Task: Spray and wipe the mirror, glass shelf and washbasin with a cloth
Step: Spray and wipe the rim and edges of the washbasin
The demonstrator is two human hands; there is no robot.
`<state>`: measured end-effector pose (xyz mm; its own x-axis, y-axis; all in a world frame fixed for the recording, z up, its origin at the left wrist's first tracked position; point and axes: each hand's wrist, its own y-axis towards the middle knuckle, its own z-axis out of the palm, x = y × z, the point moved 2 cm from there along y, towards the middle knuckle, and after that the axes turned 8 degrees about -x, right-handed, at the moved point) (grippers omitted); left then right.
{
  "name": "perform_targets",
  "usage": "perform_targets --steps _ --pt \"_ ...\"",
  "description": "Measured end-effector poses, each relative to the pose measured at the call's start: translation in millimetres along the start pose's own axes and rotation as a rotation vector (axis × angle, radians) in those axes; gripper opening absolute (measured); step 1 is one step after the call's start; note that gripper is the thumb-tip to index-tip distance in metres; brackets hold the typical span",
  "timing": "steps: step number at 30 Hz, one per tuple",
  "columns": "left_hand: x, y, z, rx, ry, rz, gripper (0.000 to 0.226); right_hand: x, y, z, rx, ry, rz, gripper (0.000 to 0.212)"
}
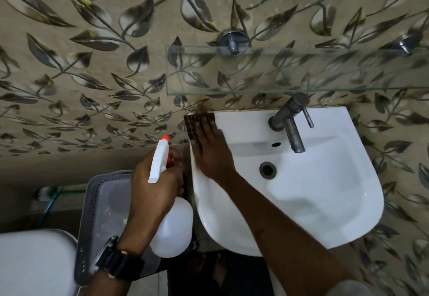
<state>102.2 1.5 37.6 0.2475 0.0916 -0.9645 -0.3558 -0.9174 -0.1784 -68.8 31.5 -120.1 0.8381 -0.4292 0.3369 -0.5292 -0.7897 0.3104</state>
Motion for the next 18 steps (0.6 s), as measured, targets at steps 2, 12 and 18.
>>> perform_targets --steps 2,12,18 --pt "1 2 2 -0.004 -0.012 -0.001 0.048 -40 0 -12 -0.020 -0.124 0.002 0.056" --pt "18 1 -2 0.004 0.049 0.018 0.013 -76 13 -31 -0.185 -0.240 0.336 0.055" --pt "22 2 -7 0.004 0.146 -0.056 0.026 22 4 11 -0.066 0.007 0.105 0.054"
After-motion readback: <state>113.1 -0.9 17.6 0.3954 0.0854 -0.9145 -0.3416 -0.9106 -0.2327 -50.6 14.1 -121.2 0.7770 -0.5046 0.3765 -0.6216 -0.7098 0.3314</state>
